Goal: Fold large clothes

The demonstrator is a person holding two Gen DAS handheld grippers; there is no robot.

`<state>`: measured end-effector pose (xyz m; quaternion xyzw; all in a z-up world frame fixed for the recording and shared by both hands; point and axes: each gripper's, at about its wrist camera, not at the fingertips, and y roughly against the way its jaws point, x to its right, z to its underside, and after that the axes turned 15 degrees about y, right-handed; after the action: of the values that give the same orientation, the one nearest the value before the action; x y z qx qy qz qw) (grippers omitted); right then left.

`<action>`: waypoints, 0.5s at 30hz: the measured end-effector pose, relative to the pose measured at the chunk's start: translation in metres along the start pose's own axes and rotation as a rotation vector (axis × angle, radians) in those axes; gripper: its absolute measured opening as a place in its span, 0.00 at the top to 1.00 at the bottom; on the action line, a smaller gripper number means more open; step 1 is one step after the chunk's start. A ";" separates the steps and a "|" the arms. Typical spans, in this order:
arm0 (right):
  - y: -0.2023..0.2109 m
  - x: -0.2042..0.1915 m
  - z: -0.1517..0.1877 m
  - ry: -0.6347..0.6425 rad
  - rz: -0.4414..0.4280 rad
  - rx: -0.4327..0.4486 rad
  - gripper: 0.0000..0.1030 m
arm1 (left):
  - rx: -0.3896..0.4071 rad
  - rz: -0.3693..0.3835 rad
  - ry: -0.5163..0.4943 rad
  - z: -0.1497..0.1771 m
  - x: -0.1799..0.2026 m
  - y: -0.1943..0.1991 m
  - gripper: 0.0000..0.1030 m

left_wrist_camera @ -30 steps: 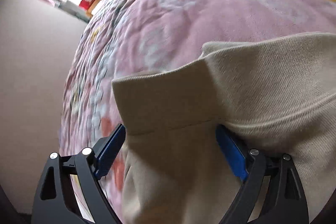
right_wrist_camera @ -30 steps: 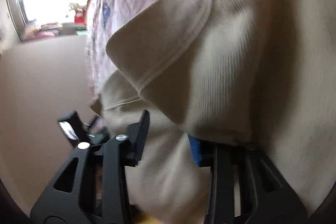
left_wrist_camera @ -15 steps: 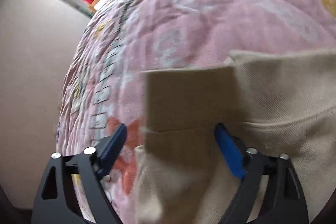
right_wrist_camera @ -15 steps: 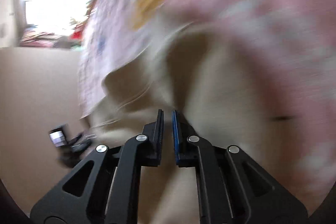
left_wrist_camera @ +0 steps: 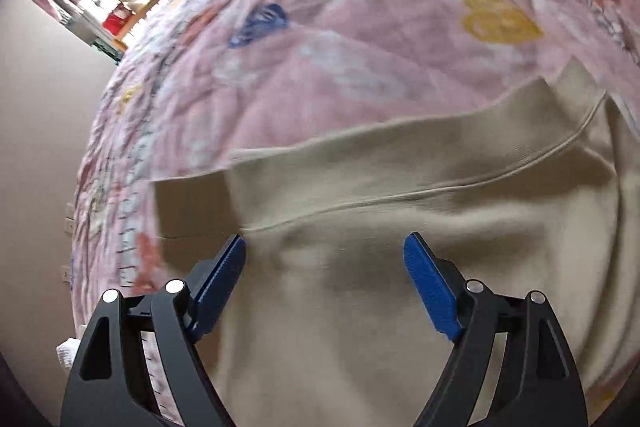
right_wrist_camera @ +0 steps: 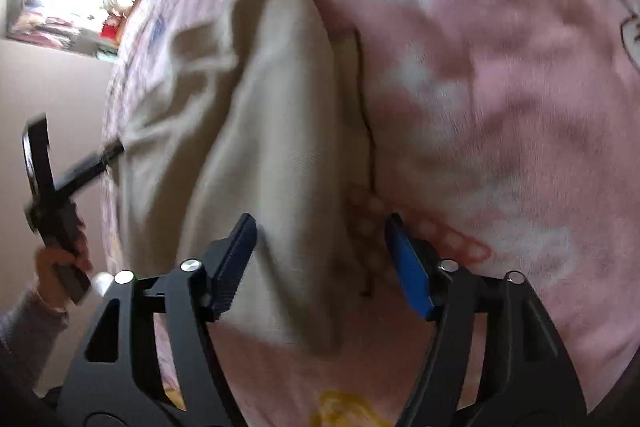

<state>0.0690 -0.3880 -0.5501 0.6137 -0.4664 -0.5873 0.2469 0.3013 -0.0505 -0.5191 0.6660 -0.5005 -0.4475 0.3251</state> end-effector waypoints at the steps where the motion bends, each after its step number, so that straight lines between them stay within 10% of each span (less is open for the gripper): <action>1: -0.006 0.001 0.001 0.009 -0.018 -0.016 0.36 | -0.013 -0.015 0.002 0.000 0.006 -0.007 0.24; 4: -0.007 -0.005 -0.004 0.034 -0.076 0.000 0.37 | -0.069 -0.042 0.023 -0.001 0.013 -0.034 0.22; 6: 0.000 -0.018 -0.006 0.161 0.003 0.028 0.77 | -0.086 -0.061 0.043 -0.001 0.011 -0.045 0.13; 15: 0.025 0.002 0.030 0.131 0.091 -0.026 0.95 | -0.126 -0.029 0.115 -0.012 -0.007 -0.061 0.06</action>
<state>0.0326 -0.3938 -0.5357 0.6256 -0.4693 -0.5399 0.3111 0.3343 -0.0267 -0.5661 0.6761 -0.4421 -0.4436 0.3882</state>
